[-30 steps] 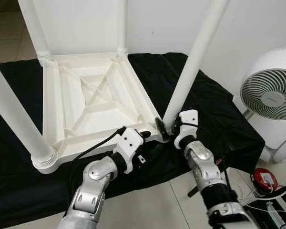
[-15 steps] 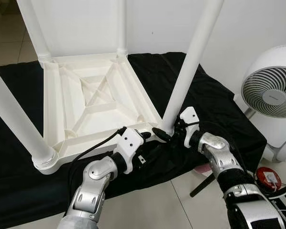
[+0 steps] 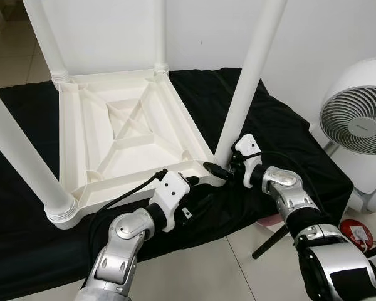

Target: Building children table

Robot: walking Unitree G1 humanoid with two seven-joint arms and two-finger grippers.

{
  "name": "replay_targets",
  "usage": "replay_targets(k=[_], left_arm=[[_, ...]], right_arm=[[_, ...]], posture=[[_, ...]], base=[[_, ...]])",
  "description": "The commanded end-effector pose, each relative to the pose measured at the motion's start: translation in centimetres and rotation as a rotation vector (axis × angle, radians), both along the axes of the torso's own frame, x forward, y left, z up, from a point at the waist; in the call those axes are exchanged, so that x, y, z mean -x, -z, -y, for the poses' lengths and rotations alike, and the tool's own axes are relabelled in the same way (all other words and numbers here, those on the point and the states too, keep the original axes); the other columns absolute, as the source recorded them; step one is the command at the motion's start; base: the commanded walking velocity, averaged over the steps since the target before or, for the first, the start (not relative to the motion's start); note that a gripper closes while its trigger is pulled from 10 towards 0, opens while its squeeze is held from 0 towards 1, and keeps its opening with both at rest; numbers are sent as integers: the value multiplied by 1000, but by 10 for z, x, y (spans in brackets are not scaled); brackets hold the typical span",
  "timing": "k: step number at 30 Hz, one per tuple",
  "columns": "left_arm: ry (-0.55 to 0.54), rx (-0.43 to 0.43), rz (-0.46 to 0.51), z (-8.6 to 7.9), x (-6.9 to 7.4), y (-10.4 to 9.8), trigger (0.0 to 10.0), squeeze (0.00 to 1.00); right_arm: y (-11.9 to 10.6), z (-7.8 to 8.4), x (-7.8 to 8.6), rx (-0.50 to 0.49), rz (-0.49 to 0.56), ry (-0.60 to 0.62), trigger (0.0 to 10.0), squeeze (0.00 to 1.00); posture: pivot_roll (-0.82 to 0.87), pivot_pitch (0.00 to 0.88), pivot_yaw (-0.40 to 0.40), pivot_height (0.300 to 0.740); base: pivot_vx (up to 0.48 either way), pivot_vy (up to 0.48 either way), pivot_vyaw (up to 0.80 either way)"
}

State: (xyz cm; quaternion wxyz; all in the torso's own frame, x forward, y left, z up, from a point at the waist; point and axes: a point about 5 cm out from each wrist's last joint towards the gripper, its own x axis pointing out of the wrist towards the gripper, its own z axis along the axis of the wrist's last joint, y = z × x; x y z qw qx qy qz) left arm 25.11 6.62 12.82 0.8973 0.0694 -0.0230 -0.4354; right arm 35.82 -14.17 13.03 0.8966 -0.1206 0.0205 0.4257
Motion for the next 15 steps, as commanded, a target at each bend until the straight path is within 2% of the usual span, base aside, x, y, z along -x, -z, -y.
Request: replay_targets(k=[1,8,9,10,11,14,15], left_arm=[[-78,-4,3,-3,-2,-1,10000,0],[-87,0,4,-2,-2,-1,10000,0],[-90,3,3,-2,-1,-1,10000,0],[-90,3,3,-2,-1,-1,10000,0],[-94,6,2,-1,-1,-1,10000,0],[-94,6,2,-1,-1,-1,10000,0],[-96,8,-1,-1,-1,-1,10000,0]], right_arm=[[3,-6,1,-14,-14,-29,0,0],[8,-9,4,-46,-17,-25,0,0],[9,-8,5,-62,-18,2,7882,0],[9,-8,5,-62,-18,2,7882,0],[10,-7,6,-90,-12,37,10000,0],[10,-7,6,-90,-12,37,10000,0],[11,-5,5,-111,-3,117,10000,0]], posture=[[22,0,-35,740],[27,0,-42,740],[30,0,-52,740],[30,0,-52,740],[29,0,-56,740],[29,0,-56,740],[21,0,-56,740]], base=[[0,0,0],[0,0,0],[0,0,0],[0,0,0],[0,0,0],[0,0,0],[0,0,0]])
